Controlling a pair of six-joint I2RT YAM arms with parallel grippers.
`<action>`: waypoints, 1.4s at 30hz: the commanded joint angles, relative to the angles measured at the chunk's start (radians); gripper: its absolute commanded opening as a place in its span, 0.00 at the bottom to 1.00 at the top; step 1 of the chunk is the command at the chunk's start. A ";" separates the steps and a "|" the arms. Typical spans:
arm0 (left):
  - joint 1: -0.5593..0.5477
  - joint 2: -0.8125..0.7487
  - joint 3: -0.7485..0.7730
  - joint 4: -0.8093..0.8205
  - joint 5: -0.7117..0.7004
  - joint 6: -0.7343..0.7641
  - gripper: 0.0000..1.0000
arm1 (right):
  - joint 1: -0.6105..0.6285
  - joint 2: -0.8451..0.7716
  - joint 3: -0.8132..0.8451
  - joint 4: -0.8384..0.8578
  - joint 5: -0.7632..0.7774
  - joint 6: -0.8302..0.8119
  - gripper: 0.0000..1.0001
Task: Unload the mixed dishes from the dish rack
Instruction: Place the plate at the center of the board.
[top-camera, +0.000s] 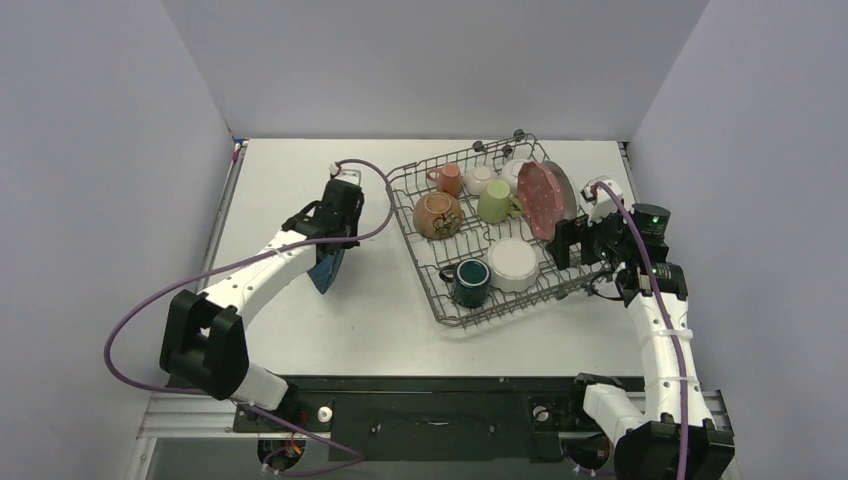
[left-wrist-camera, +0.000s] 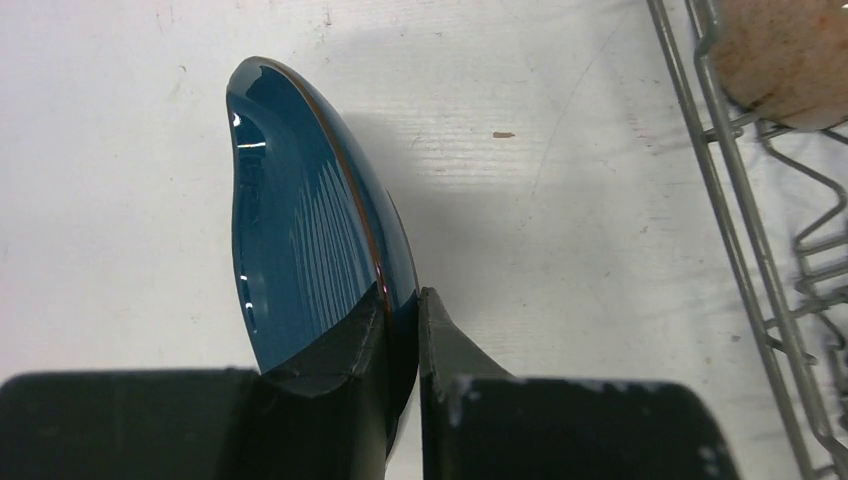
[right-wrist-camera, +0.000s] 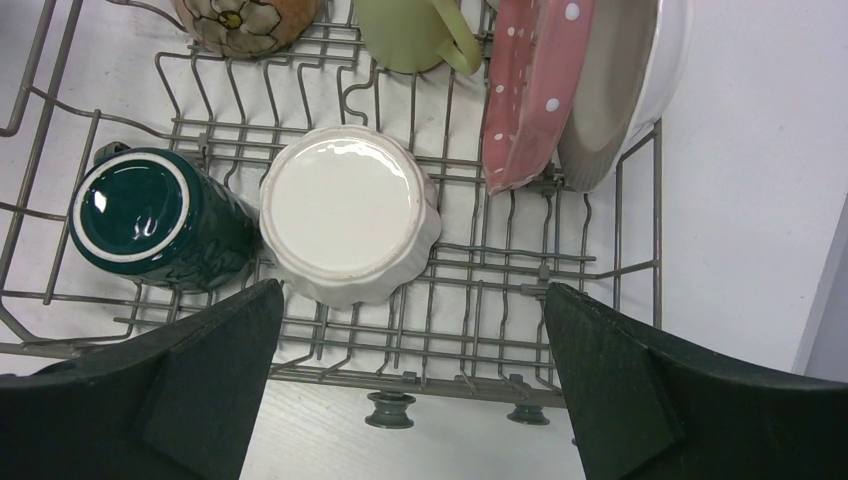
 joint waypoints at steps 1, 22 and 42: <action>-0.043 0.041 0.067 0.083 -0.200 0.066 0.00 | 0.013 0.002 0.001 0.026 -0.016 -0.026 1.00; -0.072 0.203 0.042 0.121 -0.230 0.040 0.00 | 0.017 0.010 -0.003 0.026 -0.009 -0.030 1.00; -0.078 0.241 0.037 0.121 -0.209 0.018 0.17 | 0.017 0.015 -0.004 0.026 -0.010 -0.031 1.00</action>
